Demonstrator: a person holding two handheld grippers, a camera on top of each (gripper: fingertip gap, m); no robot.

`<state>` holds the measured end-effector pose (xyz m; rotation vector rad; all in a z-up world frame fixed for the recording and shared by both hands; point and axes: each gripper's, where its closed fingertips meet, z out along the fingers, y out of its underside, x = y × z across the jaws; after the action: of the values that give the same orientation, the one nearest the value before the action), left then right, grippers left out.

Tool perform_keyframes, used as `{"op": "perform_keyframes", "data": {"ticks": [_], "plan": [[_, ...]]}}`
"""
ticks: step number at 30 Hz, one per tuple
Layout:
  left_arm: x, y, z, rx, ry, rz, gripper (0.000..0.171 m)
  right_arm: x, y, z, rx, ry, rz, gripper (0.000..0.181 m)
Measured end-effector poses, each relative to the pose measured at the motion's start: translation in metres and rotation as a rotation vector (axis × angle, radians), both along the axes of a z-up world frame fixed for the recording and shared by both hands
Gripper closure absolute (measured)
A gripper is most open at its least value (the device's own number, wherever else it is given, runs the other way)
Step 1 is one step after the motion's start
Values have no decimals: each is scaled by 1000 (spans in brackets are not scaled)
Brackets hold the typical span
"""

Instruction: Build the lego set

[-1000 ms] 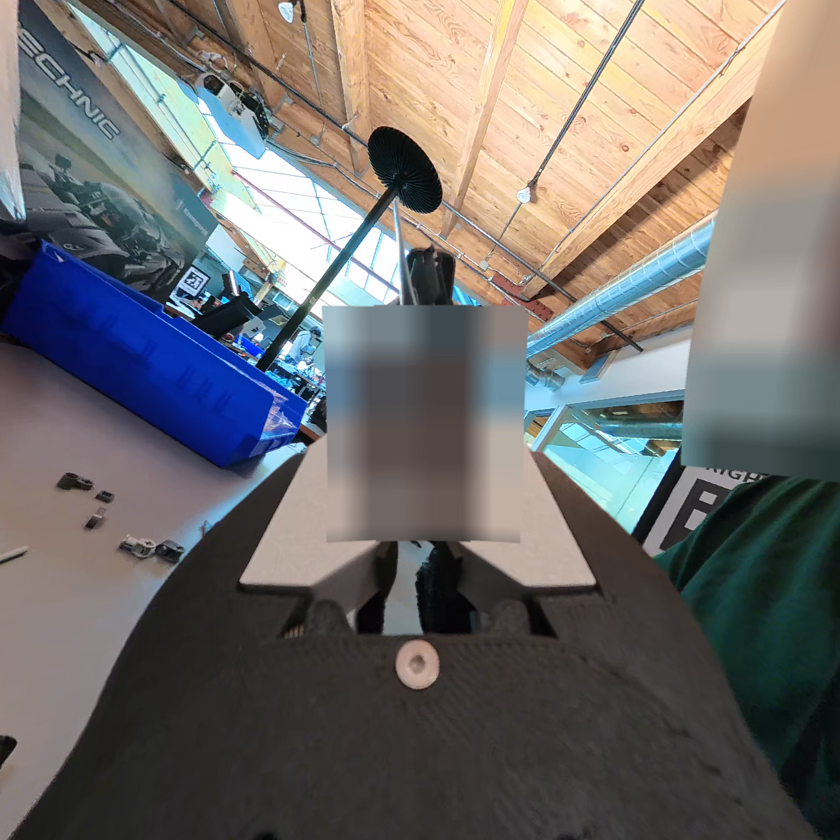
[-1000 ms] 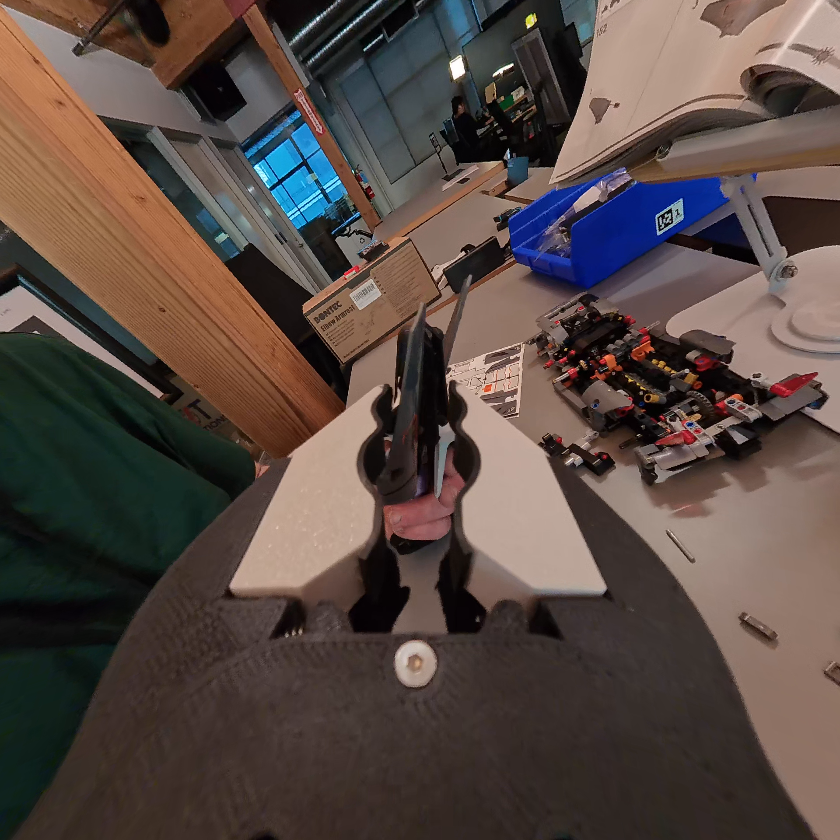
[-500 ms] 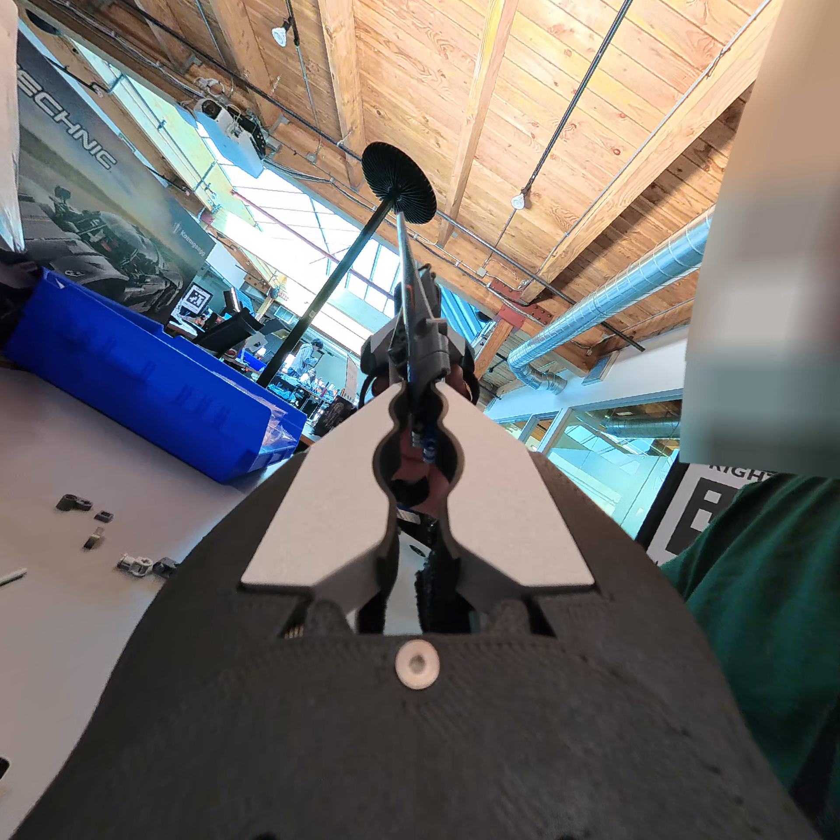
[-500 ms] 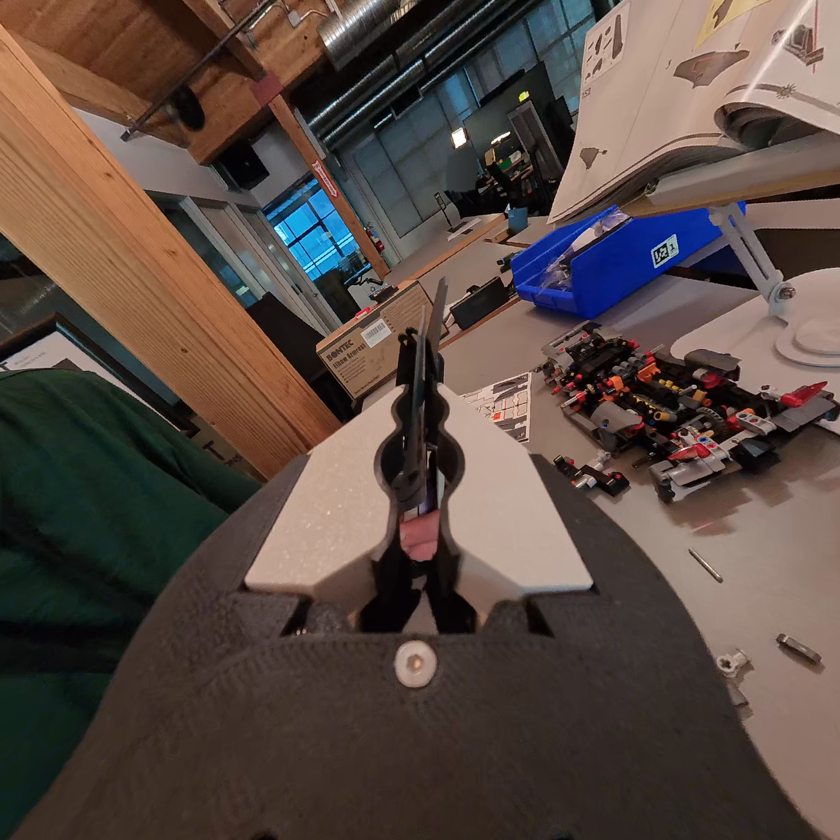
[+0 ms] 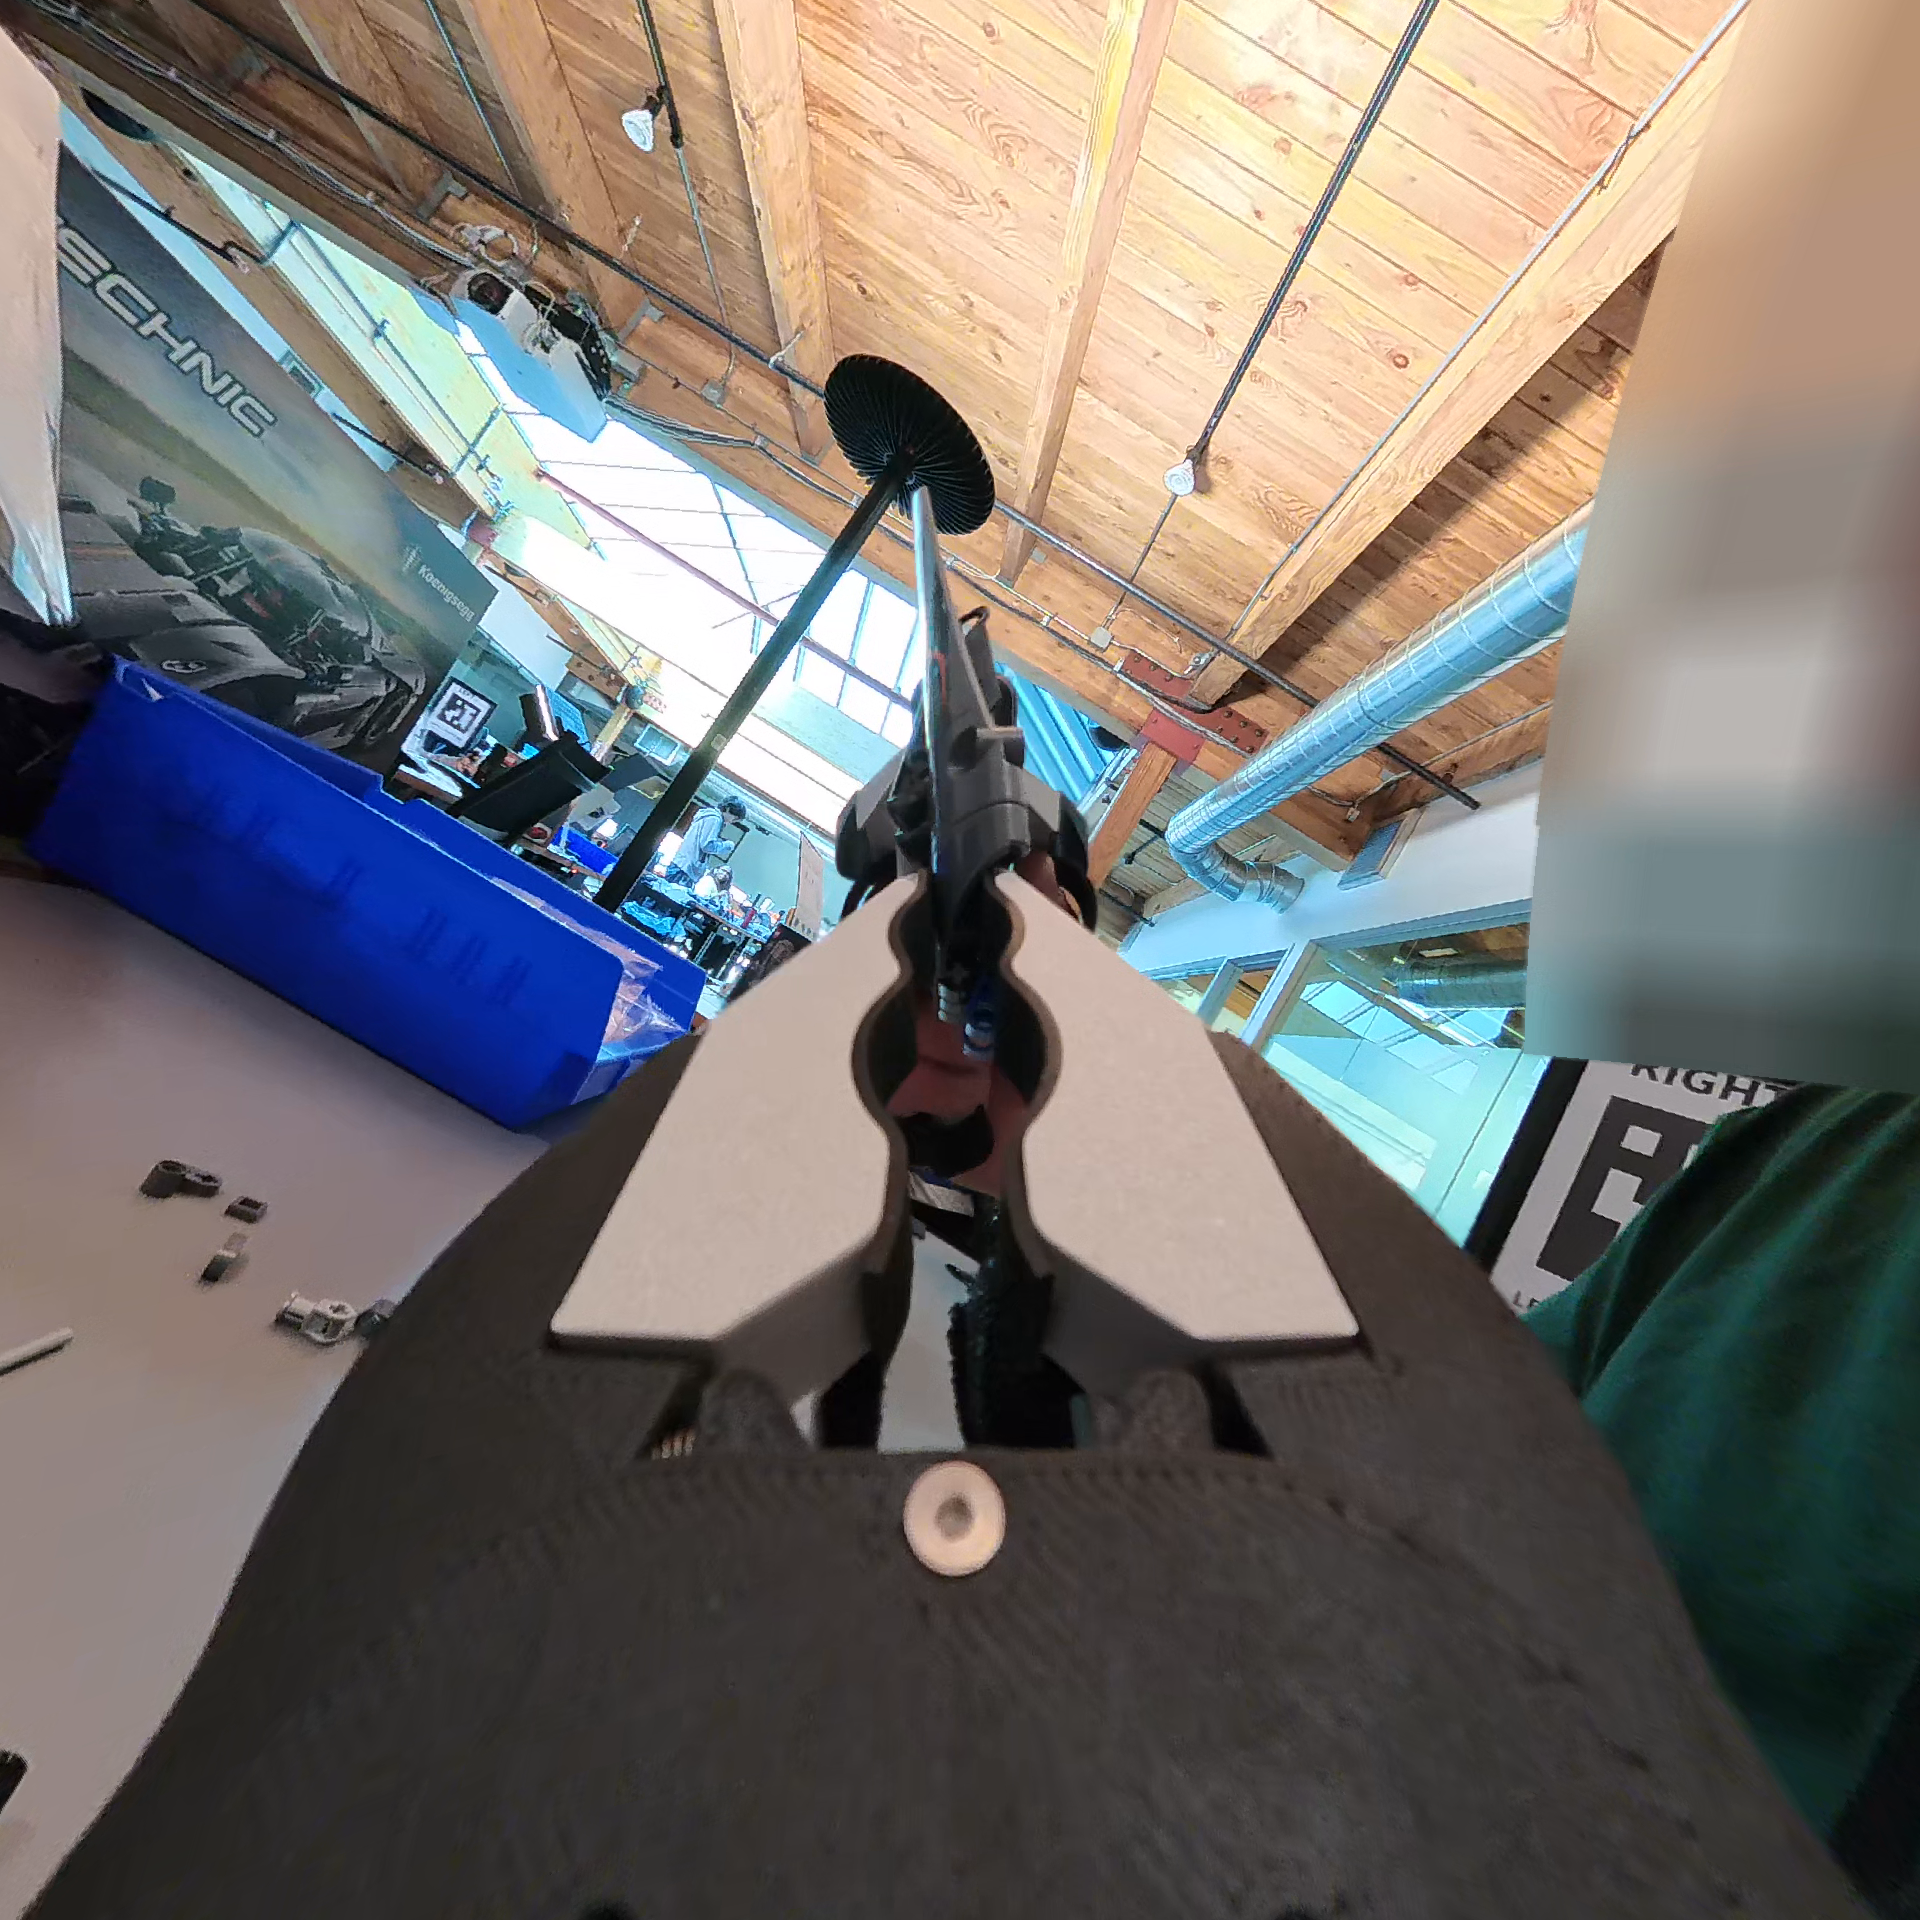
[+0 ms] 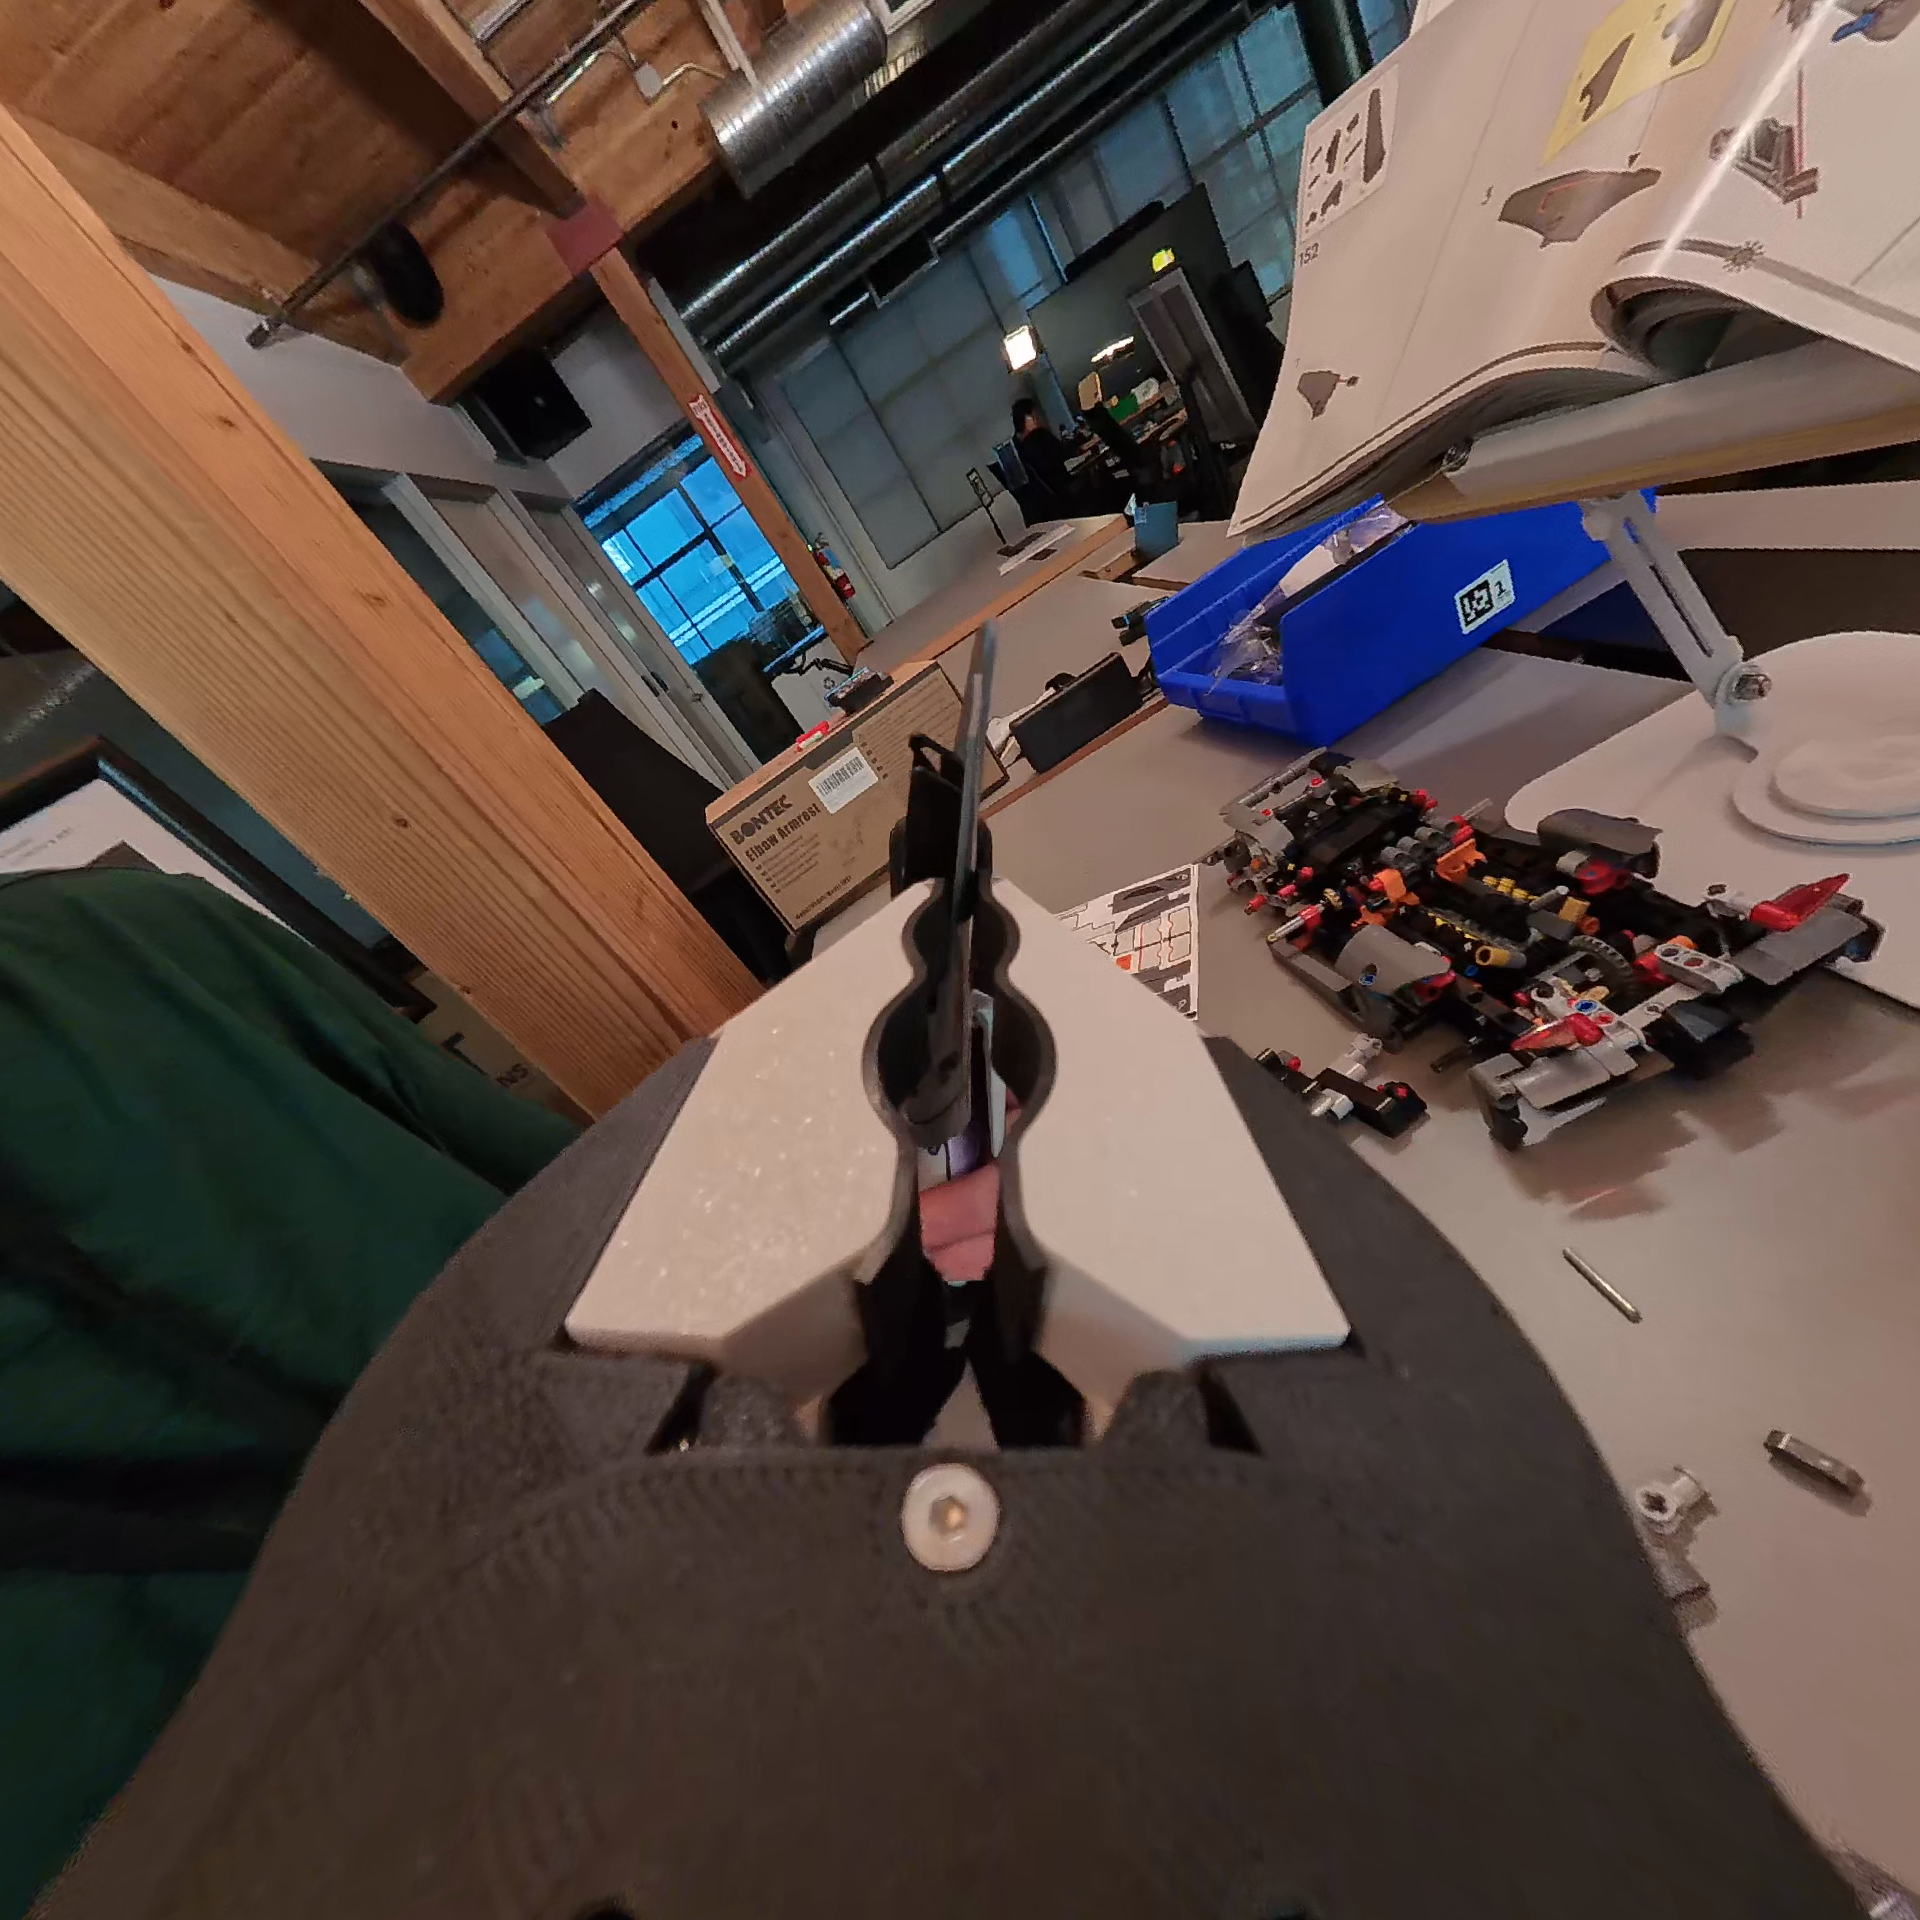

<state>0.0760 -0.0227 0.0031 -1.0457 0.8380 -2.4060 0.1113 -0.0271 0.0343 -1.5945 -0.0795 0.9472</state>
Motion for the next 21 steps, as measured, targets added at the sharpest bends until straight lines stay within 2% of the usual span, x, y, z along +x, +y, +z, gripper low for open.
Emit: {"op": "perform_keyframes", "data": {"ticks": [7,10,12,19,21], "plan": [[-2,0,2,-6,-14,4,167,2,3,-1,-9,84,-7,179],[-2,2,3,-37,-19,-8,167,1,0,4,21,73,-2,164],[-3,4,2,-50,-20,-12,167,-1,-1,2,13,39,-5,152],[-3,7,2,-170,-35,-107,166,-14,-1,-4,5,-112,-6,153],[-4,8,2,-193,-41,-121,166,-15,0,-6,3,-195,-38,144]]}}
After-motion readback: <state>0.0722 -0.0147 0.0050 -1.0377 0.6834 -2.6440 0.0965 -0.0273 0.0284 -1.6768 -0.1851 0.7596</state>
